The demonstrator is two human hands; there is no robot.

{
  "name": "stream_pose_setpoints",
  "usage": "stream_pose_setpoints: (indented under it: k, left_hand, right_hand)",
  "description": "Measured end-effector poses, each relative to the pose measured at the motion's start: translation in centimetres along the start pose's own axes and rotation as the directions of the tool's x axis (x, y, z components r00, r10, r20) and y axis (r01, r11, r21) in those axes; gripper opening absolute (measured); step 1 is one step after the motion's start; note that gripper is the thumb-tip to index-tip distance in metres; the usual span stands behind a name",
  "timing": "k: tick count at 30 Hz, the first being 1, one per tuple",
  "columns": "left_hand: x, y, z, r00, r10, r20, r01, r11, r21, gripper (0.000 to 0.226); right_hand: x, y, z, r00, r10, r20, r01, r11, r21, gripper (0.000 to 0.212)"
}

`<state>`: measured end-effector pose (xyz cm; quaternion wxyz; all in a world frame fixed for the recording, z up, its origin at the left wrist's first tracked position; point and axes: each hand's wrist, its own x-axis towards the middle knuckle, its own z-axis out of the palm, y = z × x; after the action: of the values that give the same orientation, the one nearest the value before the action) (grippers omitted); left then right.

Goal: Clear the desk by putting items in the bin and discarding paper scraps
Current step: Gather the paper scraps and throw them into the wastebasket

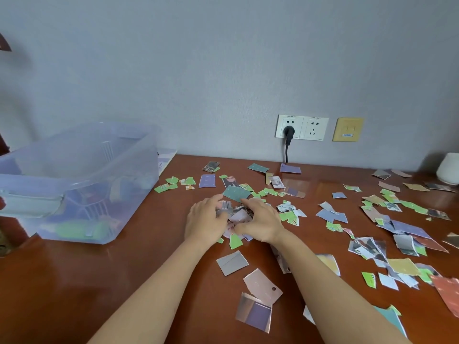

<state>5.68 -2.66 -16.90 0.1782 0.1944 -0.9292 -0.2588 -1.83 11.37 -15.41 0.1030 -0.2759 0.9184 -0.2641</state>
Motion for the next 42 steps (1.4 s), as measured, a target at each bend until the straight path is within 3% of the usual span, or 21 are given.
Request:
stream_pose_setpoints:
  k: [4, 8, 11, 14, 20, 24, 31, 36, 42]
  left_hand:
    - [-0.1, -0.1, 0.4, 0.997, -0.028, 0.07, 0.017, 0.988, 0.152, 0.065]
    - [0.2, 0.0, 0.5, 0.995, 0.004, 0.101, -0.026, 0.975, 0.22, 0.057]
    - [0.1, 0.1, 0.2, 0.993, 0.013, 0.117, -0.038, 0.976, 0.213, 0.053]
    - [-0.2, 0.3, -0.1, 0.996, 0.034, 0.08, -0.045, 0.99, 0.132, 0.057]
    - [-0.5, 0.6, -0.4, 1.0, 0.024, 0.018, -0.022, 0.997, -0.072, 0.064]
    - [-0.5, 0.2, -0.1, 1.0, 0.004, -0.024, -0.01, 0.973, -0.231, 0.053]
    - [-1.6, 1.2, -1.2, 0.962, 0.075, -0.261, -0.136, 0.965, -0.224, 0.012]
    - [-2.5, 1.9, -3.4, 0.964, 0.055, -0.261, -0.169, 0.883, -0.438, 0.003]
    - [-5.7, 1.4, -5.8, 0.964, -0.131, -0.233, -0.073, 0.708, -0.702, 0.007]
  right_hand:
    - [0.0, 0.1, -0.2, 1.0, 0.011, -0.004, -0.01, 0.994, 0.107, 0.11]
    - [-0.1, 0.6, 0.0, 0.999, 0.039, -0.036, -0.029, 0.969, 0.244, 0.098]
    - [-0.5, 0.6, 0.5, 0.994, 0.025, -0.108, 0.009, 0.954, 0.299, 0.071]
    - [-0.9, 0.6, 1.0, 0.983, -0.003, -0.184, 0.064, 0.943, 0.326, 0.037]
    - [-1.2, 0.7, 1.1, 0.976, -0.05, -0.214, 0.137, 0.901, 0.412, 0.025]
    - [-1.6, 0.6, 0.9, 0.964, -0.023, -0.267, 0.146, 0.881, 0.451, 0.009]
    - [-2.7, -0.5, 0.8, 0.929, -0.042, -0.368, 0.236, 0.832, 0.501, 0.012]
    - [-4.4, -4.3, -0.3, 0.954, -0.037, -0.297, 0.249, 0.652, 0.717, 0.017]
    - [-7.2, -8.5, 0.6, 0.976, -0.104, -0.192, 0.218, 0.512, 0.831, 0.02]
